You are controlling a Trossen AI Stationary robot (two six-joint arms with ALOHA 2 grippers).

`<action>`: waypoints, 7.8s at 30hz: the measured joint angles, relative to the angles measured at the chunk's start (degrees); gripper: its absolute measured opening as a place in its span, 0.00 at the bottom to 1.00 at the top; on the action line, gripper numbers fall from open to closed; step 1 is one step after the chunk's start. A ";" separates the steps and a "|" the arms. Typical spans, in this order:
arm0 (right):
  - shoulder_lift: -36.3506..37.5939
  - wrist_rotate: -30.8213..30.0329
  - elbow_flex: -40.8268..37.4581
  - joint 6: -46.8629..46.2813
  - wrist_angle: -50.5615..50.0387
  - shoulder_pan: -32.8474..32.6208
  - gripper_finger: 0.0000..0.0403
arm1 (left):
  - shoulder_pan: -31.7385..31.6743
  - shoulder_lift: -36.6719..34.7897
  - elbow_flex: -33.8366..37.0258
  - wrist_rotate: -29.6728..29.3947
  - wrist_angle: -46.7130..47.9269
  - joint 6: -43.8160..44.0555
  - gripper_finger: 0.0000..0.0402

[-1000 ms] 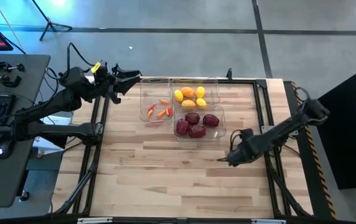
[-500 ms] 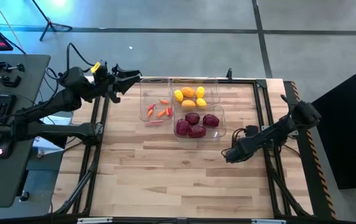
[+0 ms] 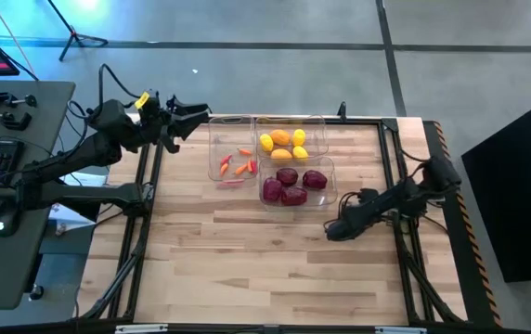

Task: Sort produce into baskets
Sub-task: Put the orange chili pepper into the top left transparent bin, then return to Home Position

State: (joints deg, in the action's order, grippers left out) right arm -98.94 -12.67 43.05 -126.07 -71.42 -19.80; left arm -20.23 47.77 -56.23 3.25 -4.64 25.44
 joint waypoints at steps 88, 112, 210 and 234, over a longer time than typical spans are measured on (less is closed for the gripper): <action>-4.41 -1.41 1.87 -0.98 5.95 -3.78 0.00 | 0.00 5.89 0.00 3.06 -6.29 10.94 0.42; -4.50 -20.39 20.17 9.32 19.28 -13.74 0.00 | 0.02 5.89 0.00 3.04 -5.77 9.89 0.42; -11.35 -2.10 50.53 119.61 50.35 23.14 0.05 | 23.14 -19.91 19.02 -8.35 6.66 -7.74 0.00; -0.75 4.73 50.56 106.79 30.11 28.10 0.37 | 22.49 -29.75 28.07 -6.12 -0.59 -14.46 0.00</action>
State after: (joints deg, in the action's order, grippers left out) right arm -99.69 -7.94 93.60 -19.28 -41.31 8.31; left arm 2.26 18.02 -28.16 -2.87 -5.23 10.99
